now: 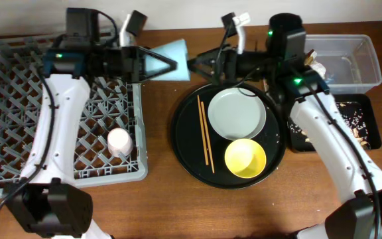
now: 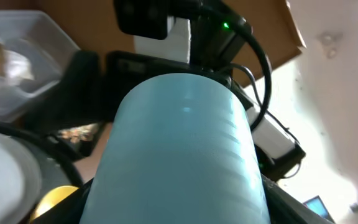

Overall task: Sort waste into correct bins and load items into the dishwasher rack
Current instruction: 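Hand the blue cup from the right gripper to the left gripper, then place the blue cup in the dish rack with the left gripper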

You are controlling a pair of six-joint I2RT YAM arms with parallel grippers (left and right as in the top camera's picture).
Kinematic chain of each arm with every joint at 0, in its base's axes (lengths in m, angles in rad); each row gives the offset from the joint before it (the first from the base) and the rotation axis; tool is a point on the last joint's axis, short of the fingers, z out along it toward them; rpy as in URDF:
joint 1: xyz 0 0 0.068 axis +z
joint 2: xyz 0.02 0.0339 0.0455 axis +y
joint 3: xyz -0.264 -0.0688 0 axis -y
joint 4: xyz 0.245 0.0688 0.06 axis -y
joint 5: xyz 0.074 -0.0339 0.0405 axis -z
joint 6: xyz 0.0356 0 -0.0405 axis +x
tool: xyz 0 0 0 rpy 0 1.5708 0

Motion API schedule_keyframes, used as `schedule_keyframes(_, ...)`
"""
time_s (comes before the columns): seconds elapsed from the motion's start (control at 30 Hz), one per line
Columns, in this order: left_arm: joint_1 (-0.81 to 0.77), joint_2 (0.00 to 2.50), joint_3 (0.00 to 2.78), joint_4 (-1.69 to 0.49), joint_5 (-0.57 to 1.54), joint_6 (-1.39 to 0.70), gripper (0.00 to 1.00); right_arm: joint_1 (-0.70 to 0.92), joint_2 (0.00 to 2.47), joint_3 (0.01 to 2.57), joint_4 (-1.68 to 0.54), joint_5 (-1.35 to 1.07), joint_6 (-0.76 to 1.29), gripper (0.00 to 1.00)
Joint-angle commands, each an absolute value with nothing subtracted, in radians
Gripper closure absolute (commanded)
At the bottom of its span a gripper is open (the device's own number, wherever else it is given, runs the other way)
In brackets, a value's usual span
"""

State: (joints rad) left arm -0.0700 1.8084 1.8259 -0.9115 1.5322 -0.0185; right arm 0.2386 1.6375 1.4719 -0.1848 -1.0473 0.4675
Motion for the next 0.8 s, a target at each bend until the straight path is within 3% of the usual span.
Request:
schedule_keyframes(0.0, -0.031, 1.807, 1.832, -0.909, 1.402, -0.003, 0.49, 0.168, 1.641, 1.477, -0.252, -1.065, 0.450, 0.06)
schedule_keyframes(0.1, -0.030, 1.806, 1.832, -0.922, 1.230, -0.003, 0.49, 0.115, 1.641, 1.477, -0.381, -1.044, 0.374, 0.01)
schedule_keyframes(0.33, -0.030, 1.804, 1.833, -1.190, 0.160, -0.015, 0.49, 0.097, 1.641, 1.477, -0.798, -0.627, 0.216, 0.02)
schedule_keyframes(0.5, -0.030, 1.814, 1.832, -1.227, -0.099, -0.097, 0.49, 0.098, 1.641, 1.477, -0.861, -0.537, 0.213, 0.02)
schedule_keyframes(0.77, -0.046, 1.971, 1.832, -1.245, -0.089, -0.097, 0.50, 0.097, 1.641, 1.477, -0.873, -0.511, 0.213, 0.02)
